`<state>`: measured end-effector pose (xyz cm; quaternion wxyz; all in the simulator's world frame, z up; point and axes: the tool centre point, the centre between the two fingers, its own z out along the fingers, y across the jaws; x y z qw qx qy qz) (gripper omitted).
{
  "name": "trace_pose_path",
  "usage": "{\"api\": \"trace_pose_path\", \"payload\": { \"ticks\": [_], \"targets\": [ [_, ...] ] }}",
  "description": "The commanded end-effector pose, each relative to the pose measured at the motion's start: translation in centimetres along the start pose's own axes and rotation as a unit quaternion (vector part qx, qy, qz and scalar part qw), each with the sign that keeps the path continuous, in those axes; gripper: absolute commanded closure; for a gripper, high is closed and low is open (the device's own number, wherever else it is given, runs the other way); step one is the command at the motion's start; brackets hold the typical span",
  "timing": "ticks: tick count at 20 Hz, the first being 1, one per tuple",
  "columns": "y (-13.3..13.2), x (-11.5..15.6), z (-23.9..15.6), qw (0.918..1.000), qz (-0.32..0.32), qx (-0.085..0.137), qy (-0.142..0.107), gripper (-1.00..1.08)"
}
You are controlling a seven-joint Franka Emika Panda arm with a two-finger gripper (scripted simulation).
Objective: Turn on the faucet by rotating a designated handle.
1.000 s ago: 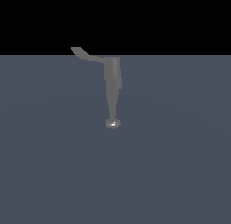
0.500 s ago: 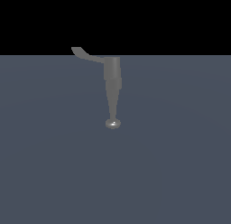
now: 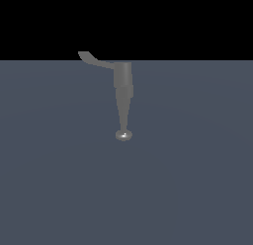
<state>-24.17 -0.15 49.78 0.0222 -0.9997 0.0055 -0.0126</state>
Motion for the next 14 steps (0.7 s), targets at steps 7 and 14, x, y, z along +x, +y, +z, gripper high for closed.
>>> {"api": "trace_pose_path", "payload": {
  "ticks": [7, 14],
  "targets": [
    [-0.7, 3.4, 0.8, 0.9974, 0.069, 0.017, -0.005, 1.08],
    [-1.6, 7.1, 2.1, 0.9883, 0.149, 0.029, -0.014, 1.08]
  ]
}}
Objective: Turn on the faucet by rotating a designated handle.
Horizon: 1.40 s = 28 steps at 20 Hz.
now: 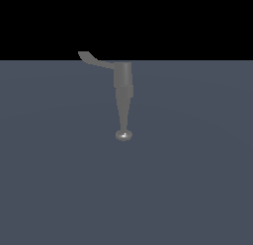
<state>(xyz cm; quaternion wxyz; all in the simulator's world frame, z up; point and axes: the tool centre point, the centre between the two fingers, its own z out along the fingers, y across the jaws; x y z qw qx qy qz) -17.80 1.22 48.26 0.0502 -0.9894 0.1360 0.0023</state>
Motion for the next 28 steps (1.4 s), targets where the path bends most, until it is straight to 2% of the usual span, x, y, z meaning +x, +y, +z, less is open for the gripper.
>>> {"api": "trace_pose_path", "payload": {
  "ticks": [1, 8, 14, 21, 28],
  "targets": [
    [-0.7, 1.2, 0.5, 0.9995, 0.030, 0.004, -0.003, 1.08],
    [-2.6, 4.6, 2.3, 0.9935, 0.113, 0.009, -0.011, 1.08],
    [-4.3, 7.3, 4.3, 0.9826, 0.185, 0.008, -0.016, 1.08],
    [-6.3, 10.4, 6.8, 0.9633, 0.268, 0.003, -0.018, 1.08],
    [-8.4, 13.1, 9.8, 0.9370, 0.349, -0.007, -0.015, 1.08]
  ]
}}
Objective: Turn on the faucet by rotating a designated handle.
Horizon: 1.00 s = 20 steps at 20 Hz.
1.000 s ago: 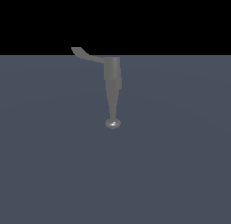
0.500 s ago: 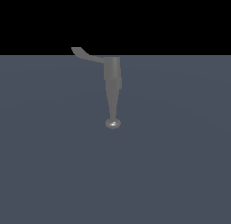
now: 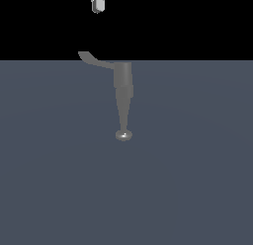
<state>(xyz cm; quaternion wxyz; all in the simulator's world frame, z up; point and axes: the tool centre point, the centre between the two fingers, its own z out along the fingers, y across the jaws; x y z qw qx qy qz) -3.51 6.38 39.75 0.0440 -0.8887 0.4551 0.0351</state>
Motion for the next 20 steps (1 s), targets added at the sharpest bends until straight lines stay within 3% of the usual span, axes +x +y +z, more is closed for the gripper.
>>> {"api": "trace_pose_path", "payload": {
  "ticks": [1, 8, 20],
  "targets": [
    [-1.2, 0.3, 1.1, 0.9995, 0.031, -0.002, 0.003, 1.08],
    [-4.5, 1.0, 4.2, 0.9932, 0.115, -0.008, 0.017, 1.08],
    [-8.7, 1.5, 8.8, 0.9733, 0.225, -0.010, 0.046, 1.08]
  ]
}}
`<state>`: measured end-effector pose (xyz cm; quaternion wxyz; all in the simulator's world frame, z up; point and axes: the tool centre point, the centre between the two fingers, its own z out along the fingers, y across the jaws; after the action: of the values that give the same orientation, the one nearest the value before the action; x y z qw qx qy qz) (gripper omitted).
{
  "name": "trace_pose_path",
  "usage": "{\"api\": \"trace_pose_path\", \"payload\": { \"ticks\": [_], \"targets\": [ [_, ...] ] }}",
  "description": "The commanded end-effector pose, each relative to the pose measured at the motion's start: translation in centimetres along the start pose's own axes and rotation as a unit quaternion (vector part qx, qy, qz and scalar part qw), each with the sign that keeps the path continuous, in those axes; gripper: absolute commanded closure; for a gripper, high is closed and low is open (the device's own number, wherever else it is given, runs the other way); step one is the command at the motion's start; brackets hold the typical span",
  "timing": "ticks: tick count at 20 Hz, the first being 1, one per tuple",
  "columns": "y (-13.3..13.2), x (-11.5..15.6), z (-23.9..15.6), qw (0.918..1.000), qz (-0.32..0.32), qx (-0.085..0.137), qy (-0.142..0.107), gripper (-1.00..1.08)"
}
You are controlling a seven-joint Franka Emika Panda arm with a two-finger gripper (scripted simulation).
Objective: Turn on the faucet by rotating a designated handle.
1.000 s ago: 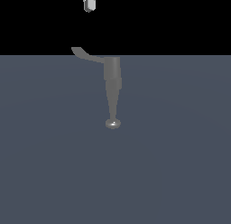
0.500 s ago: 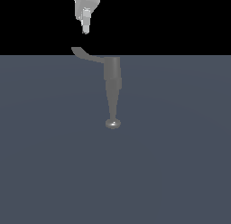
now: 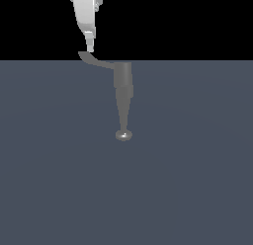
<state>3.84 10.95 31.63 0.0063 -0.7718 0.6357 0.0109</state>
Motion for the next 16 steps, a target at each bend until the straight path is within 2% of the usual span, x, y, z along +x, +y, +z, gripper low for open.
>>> {"api": "trace_pose_path", "payload": {
  "ticks": [1, 9, 16],
  "targets": [
    [-0.58, -0.25, 0.64, 0.9998, 0.017, 0.001, 0.005, 1.08],
    [-1.36, -0.64, 1.60, 0.9991, 0.040, 0.003, 0.012, 1.08],
    [-0.83, -0.69, 1.62, 0.9992, 0.039, 0.002, 0.012, 1.08]
  ]
}}
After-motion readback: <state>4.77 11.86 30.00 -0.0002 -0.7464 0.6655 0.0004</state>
